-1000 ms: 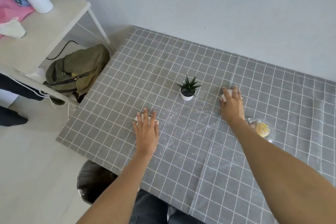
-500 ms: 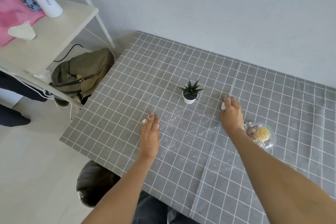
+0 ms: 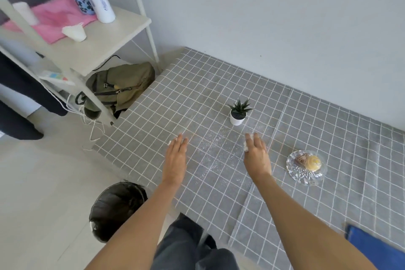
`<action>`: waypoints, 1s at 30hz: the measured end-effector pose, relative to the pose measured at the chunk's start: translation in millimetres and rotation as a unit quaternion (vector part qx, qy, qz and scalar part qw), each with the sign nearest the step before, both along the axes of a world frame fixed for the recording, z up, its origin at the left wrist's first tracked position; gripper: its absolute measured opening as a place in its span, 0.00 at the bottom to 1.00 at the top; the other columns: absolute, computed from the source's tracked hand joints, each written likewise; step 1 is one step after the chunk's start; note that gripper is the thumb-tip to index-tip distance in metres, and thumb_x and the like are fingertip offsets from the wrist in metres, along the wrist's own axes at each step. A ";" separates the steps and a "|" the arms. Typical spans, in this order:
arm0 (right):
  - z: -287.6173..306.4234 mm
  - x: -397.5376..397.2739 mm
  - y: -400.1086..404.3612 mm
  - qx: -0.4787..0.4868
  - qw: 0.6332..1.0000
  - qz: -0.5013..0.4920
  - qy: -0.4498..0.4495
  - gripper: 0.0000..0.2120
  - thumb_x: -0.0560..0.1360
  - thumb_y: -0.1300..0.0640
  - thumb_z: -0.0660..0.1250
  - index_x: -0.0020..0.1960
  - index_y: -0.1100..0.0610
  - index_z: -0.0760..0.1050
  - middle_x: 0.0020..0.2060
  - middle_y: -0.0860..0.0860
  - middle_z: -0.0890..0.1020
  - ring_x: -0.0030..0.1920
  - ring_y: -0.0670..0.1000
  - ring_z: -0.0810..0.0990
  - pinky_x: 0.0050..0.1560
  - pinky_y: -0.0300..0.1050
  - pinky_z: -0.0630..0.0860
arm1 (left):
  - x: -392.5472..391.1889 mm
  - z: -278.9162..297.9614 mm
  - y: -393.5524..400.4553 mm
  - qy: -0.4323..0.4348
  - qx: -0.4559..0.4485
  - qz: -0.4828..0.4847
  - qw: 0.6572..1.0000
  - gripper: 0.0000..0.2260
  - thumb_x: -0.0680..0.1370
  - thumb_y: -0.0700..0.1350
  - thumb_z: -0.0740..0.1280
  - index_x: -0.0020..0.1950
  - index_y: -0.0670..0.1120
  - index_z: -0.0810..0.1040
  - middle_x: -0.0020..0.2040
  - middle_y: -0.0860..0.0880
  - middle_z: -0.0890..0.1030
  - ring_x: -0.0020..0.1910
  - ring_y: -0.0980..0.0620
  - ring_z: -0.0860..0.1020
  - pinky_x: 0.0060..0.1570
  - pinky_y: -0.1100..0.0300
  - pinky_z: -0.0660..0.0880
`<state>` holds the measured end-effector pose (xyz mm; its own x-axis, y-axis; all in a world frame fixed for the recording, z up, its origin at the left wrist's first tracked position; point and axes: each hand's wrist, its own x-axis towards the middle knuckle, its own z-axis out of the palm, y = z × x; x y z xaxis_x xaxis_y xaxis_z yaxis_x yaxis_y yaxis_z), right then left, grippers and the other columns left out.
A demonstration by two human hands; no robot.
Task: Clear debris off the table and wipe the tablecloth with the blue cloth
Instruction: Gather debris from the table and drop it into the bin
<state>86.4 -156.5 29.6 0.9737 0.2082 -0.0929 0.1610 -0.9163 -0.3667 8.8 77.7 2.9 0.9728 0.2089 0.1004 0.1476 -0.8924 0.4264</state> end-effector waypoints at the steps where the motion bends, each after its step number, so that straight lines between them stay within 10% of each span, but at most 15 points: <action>1: 3.6 -4.9 6.3 0.003 1.000 0.007 -0.002 0.29 0.77 0.71 0.57 0.76 0.59 0.55 0.75 0.62 0.55 0.74 0.62 0.55 0.73 0.54 0.59 | -7.4 3.6 4.5 -0.003 0.003 0.002 1.000 0.26 0.74 0.28 0.66 0.71 0.38 0.67 0.73 0.39 0.65 0.72 0.39 0.64 0.69 0.43 0.64; 15: 33.3 -80.9 160.8 0.023 0.986 0.165 -0.010 0.30 0.77 0.71 0.59 0.76 0.58 0.56 0.76 0.60 0.55 0.75 0.61 0.55 0.70 0.53 0.65 | -115.8 22.0 111.9 0.042 -0.014 0.134 0.990 0.28 0.78 0.32 0.63 0.76 0.41 0.57 0.77 0.41 0.57 0.75 0.43 0.58 0.73 0.53 0.61; 30: -12.0 -218.0 376.6 0.004 0.964 0.261 0.047 0.28 0.79 0.68 0.56 0.77 0.56 0.55 0.76 0.58 0.57 0.75 0.58 0.56 0.70 0.51 0.63 | -265.3 10.7 287.1 0.045 -0.099 0.226 0.968 0.17 0.82 0.39 0.56 0.72 0.41 0.69 0.74 0.44 0.66 0.72 0.45 0.66 0.70 0.55 0.62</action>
<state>-131.6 220.1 17.7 0.7236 0.6684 -0.1724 0.5645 -0.7167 -0.4096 -256.5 364.8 13.6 0.7801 0.6220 -0.0671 0.5491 -0.6293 0.5499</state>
